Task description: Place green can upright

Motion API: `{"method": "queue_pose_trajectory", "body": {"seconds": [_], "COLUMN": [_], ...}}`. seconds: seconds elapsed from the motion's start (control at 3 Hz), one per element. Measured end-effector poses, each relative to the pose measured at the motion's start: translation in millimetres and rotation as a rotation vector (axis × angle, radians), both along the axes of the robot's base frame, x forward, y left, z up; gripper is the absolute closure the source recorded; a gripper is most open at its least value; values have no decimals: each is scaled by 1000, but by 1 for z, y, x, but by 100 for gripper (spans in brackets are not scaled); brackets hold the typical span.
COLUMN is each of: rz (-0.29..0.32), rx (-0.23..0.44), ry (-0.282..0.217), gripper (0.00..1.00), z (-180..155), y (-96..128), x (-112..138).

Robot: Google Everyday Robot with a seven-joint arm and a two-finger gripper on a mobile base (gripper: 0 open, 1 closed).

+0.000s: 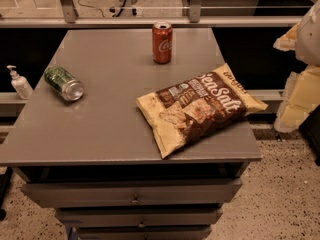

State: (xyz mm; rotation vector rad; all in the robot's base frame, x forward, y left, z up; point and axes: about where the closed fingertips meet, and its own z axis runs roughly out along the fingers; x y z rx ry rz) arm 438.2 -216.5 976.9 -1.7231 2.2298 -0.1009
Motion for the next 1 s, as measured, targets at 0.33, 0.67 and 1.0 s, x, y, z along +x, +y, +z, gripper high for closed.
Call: {"method": "queue_pose_trajectory", "body": {"seconds": [0.33, 0.67, 1.0], "rz": [0, 6, 10], "rx": [0, 4, 47], "ry": [0, -6, -11], "gripper": [0, 0, 0], "z": [0, -2, -8], "y": [0, 16, 66], "x": [0, 8, 45]}}
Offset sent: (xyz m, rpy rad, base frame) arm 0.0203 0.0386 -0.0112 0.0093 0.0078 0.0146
